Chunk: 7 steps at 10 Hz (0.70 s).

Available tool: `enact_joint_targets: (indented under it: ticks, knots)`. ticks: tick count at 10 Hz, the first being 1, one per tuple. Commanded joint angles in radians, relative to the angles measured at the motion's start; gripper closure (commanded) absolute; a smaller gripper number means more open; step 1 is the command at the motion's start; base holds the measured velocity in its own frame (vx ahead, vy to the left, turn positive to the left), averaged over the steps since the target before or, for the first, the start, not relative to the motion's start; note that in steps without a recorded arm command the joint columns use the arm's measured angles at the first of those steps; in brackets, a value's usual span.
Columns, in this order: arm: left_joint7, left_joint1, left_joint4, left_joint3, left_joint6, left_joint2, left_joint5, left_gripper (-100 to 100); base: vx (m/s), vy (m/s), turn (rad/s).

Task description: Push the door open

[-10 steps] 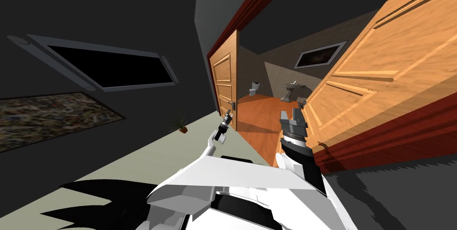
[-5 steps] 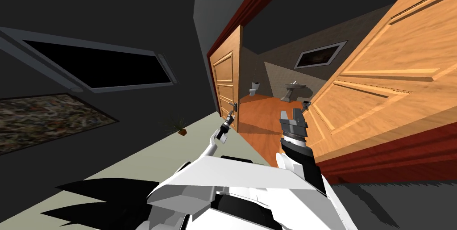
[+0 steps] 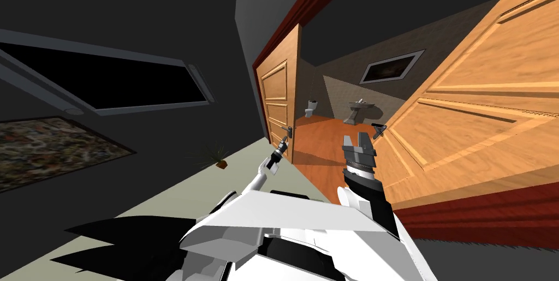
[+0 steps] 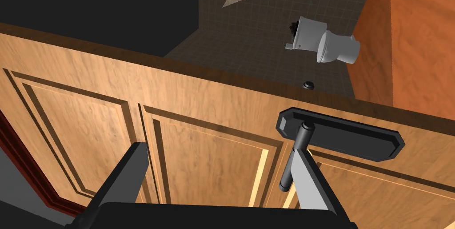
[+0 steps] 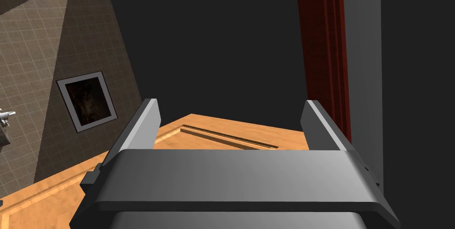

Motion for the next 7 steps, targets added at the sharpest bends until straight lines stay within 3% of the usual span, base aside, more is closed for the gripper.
enact_joint_targets:
  ticks: [1, 7]
  knots:
    - [0.01, -0.021, 0.031, -0.011, 0.005, 0.002, -0.004, -100, 0.091, 0.078, -0.026]
    - [0.046, -0.108, 0.177, -0.059, 0.015, 0.006, -0.023, -100, 0.111, 0.112, -0.03]
